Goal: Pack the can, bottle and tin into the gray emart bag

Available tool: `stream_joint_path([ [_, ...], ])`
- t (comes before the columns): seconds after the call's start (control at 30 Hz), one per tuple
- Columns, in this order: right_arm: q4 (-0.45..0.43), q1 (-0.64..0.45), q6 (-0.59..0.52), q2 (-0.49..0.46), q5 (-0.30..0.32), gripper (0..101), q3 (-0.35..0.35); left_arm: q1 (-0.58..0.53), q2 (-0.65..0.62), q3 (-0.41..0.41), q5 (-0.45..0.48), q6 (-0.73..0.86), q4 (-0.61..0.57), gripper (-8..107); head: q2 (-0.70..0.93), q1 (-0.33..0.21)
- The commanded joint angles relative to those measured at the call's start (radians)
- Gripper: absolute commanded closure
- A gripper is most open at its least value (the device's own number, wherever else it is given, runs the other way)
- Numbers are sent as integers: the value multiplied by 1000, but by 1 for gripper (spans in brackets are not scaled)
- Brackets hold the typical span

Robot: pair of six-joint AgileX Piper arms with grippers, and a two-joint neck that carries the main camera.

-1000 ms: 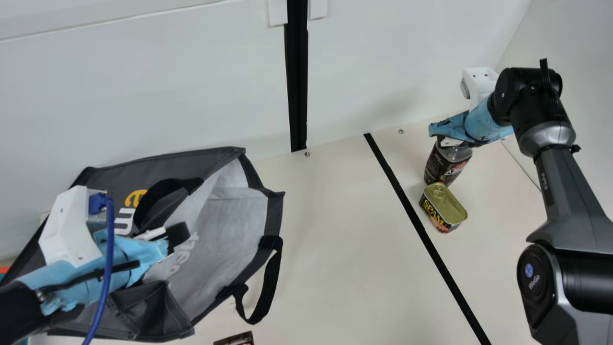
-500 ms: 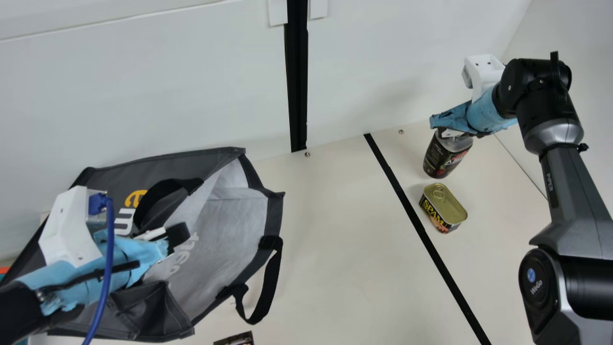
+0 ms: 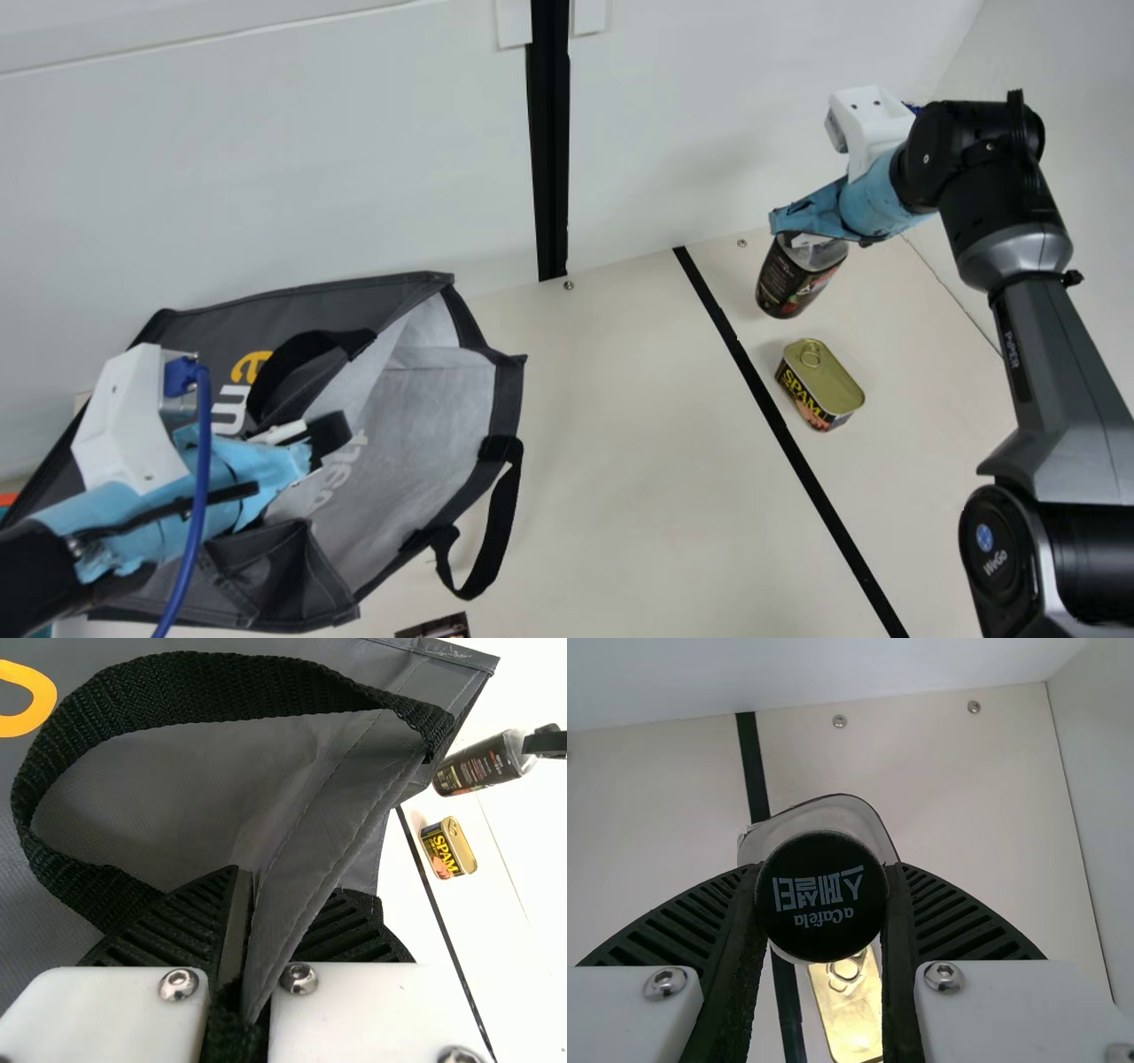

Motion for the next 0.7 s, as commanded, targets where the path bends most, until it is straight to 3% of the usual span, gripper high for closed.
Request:
stream_joint_path([
  [0.0,-4,10,-3,-8,-2,101,6,0,0,0,0,0,0,89,-1,-23],
  [0.67,-2,121,-18,-129,2,101,98,0,0,0,0,0,0,89,-1,-23],
])
